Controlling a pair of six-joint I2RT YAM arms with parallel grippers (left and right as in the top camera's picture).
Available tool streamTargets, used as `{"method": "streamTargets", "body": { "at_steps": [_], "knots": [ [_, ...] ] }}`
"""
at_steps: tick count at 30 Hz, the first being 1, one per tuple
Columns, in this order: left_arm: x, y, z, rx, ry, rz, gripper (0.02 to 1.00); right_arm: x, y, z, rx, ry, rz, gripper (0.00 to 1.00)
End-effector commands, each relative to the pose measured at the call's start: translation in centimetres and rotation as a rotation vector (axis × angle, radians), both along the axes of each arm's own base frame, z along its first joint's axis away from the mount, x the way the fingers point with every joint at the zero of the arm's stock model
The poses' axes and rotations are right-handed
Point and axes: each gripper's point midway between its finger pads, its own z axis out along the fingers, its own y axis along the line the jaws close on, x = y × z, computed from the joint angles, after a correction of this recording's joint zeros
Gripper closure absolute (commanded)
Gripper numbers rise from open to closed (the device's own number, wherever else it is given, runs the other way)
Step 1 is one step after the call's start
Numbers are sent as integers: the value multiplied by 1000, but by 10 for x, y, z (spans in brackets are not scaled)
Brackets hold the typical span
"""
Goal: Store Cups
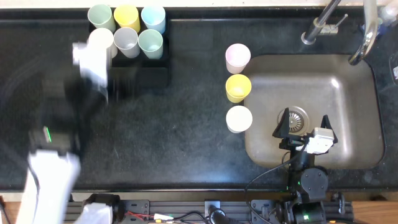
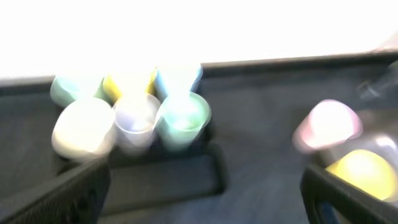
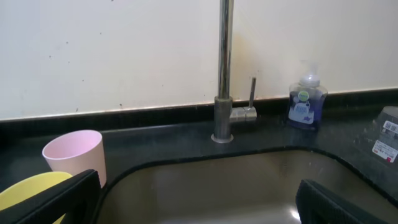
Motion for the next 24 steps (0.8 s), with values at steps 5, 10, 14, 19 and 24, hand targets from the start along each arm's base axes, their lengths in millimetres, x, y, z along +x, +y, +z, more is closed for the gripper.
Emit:
{"method": "streamTargets", "body": {
  "at_steps": [5,10,14,19,24],
  "knots": [
    [113,-169,55,-53,133,-177,20,0,0,-4,0,1,-1,5],
    [120,-227,-23,-76,367,-35,20,0,0,-4,0,1,-1,5],
    [112,-235,-79,-87,543,60,23,0,0,-4,0,1,-1,3],
    [108,-246,-118,-104,658,63,20,0,0,-4,0,1,-1,3],
    [107,-248,-153,-87,729,94,20,0,0,-4,0,1,-1,3]
  ]
}}
